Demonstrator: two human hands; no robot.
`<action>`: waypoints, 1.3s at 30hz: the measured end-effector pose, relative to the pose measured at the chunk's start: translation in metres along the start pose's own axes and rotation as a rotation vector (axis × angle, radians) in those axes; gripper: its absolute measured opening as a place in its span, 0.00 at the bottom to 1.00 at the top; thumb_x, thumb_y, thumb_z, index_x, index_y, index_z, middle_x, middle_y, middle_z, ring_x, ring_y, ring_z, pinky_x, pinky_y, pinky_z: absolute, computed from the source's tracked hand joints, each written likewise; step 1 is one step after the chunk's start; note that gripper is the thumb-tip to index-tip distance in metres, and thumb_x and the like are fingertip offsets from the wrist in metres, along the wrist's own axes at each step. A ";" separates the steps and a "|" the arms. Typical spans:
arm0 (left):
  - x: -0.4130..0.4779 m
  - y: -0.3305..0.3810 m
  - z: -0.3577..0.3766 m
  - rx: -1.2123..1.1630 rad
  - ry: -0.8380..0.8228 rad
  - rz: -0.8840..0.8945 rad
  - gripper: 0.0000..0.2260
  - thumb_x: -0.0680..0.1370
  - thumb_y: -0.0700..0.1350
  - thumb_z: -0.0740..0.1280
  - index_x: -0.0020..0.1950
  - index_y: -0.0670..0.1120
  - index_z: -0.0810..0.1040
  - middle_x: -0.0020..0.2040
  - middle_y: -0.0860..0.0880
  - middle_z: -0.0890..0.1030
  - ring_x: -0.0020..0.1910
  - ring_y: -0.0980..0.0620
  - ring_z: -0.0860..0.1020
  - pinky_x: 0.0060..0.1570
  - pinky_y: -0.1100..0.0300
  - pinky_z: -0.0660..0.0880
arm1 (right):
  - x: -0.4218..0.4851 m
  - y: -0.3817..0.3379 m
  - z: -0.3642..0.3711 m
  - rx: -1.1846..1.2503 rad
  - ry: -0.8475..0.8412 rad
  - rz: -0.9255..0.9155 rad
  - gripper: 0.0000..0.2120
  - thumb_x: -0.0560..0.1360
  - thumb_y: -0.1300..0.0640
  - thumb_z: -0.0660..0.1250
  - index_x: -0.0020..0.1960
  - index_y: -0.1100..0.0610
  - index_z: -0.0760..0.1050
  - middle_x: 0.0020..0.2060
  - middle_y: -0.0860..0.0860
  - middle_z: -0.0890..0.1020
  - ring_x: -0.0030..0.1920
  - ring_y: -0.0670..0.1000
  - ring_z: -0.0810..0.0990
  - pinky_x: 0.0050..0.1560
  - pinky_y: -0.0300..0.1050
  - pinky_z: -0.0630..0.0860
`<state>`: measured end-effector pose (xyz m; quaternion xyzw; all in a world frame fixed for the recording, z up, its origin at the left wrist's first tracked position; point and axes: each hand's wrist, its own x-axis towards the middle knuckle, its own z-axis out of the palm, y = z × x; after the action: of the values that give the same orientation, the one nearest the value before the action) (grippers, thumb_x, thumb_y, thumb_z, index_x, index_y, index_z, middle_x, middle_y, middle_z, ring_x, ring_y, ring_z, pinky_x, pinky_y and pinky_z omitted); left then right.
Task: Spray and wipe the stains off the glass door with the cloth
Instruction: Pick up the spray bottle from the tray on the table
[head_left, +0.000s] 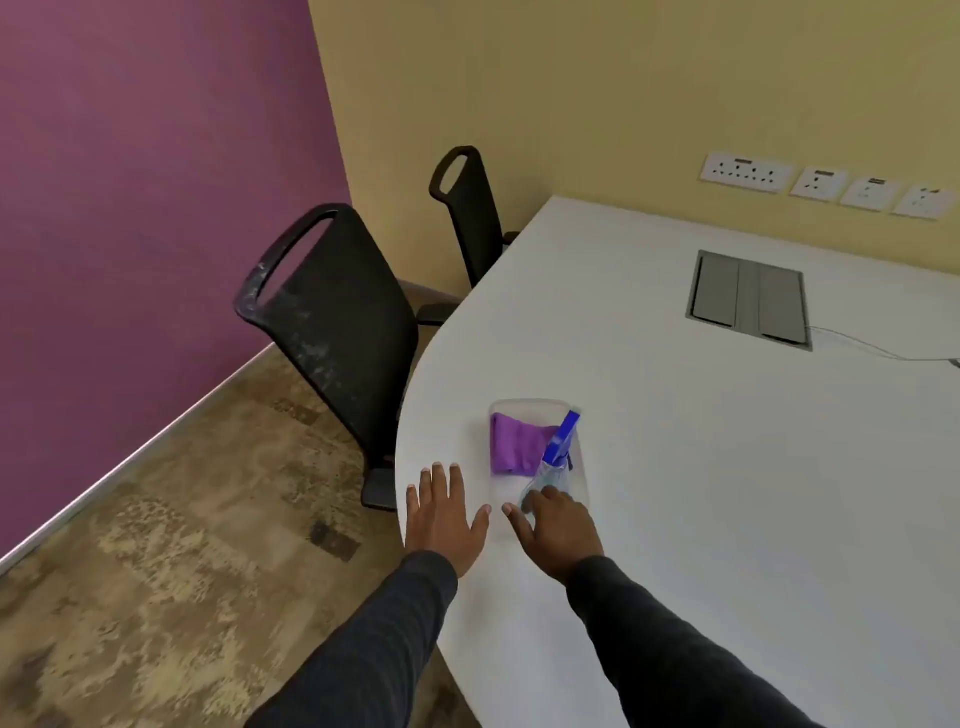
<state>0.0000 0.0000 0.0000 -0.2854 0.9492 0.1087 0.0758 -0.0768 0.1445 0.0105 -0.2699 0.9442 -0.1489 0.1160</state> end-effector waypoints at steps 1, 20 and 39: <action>0.003 0.002 0.002 0.013 -0.010 0.001 0.37 0.80 0.68 0.46 0.82 0.49 0.43 0.82 0.44 0.44 0.81 0.41 0.45 0.78 0.44 0.42 | 0.002 0.005 0.000 -0.007 -0.007 0.034 0.29 0.81 0.32 0.52 0.60 0.52 0.79 0.55 0.49 0.82 0.50 0.47 0.78 0.55 0.41 0.76; 0.029 0.038 0.035 -0.029 -0.201 0.096 0.31 0.81 0.64 0.53 0.79 0.48 0.57 0.82 0.46 0.56 0.81 0.44 0.54 0.79 0.46 0.50 | 0.058 0.021 -0.005 0.517 0.141 0.194 0.28 0.82 0.44 0.62 0.78 0.54 0.62 0.74 0.52 0.72 0.71 0.54 0.74 0.65 0.41 0.71; 0.017 -0.014 -0.005 0.015 -0.121 -0.077 0.35 0.79 0.70 0.49 0.81 0.52 0.53 0.82 0.47 0.52 0.81 0.44 0.51 0.78 0.44 0.49 | 0.078 -0.075 -0.083 0.797 0.336 -0.180 0.15 0.80 0.41 0.59 0.62 0.46 0.64 0.53 0.43 0.75 0.48 0.45 0.79 0.48 0.33 0.73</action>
<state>-0.0066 -0.0215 -0.0007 -0.3141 0.9320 0.1156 0.1393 -0.1305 0.0594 0.1027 -0.2571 0.7917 -0.5526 0.0424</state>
